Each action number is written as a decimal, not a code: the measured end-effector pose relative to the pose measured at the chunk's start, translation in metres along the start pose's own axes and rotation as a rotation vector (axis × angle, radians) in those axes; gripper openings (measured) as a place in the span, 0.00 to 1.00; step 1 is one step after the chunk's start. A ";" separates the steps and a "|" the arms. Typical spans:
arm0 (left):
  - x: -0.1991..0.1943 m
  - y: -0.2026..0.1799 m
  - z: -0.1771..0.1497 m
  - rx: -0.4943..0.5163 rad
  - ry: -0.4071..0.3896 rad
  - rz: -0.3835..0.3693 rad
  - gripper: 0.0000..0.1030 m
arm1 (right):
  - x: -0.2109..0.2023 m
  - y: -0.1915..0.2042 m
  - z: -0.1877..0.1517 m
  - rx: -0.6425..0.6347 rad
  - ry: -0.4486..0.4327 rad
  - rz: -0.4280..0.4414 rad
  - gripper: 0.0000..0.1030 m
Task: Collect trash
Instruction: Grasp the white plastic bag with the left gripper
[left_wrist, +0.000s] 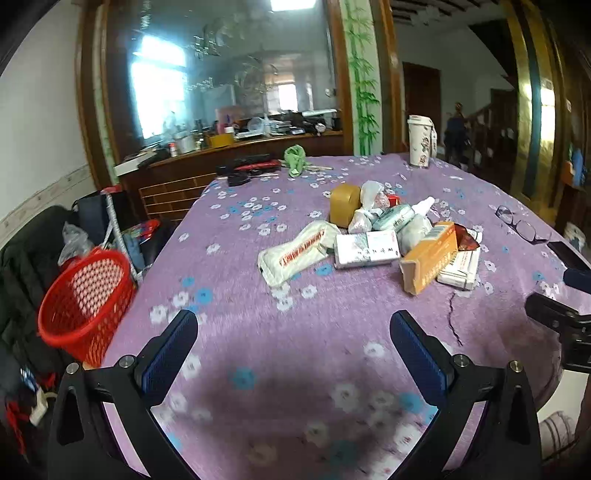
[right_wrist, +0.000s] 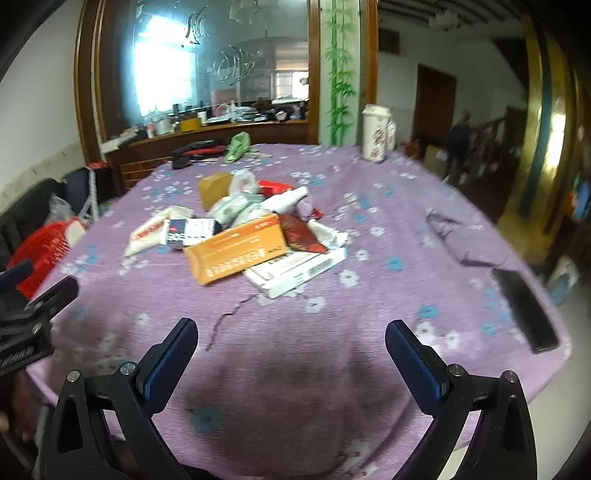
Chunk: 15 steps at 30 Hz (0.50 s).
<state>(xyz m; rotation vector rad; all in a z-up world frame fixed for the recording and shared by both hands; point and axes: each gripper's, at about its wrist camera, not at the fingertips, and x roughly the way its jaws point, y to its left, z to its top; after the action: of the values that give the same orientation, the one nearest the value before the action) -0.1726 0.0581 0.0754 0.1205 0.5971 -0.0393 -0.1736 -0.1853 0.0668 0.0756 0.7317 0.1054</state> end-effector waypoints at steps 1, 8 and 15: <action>0.005 0.003 0.006 0.015 0.011 -0.008 1.00 | 0.002 -0.003 0.002 0.022 0.013 0.032 0.95; 0.067 0.004 0.053 0.192 0.118 -0.078 1.00 | 0.016 -0.015 0.006 0.121 0.093 0.179 0.80; 0.134 -0.014 0.064 0.373 0.208 -0.058 0.79 | 0.014 -0.015 0.009 0.109 0.096 0.240 0.80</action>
<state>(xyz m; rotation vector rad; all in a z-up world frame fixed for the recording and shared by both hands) -0.0274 0.0363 0.0509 0.4735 0.7971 -0.1959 -0.1561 -0.1989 0.0625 0.2641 0.8218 0.2998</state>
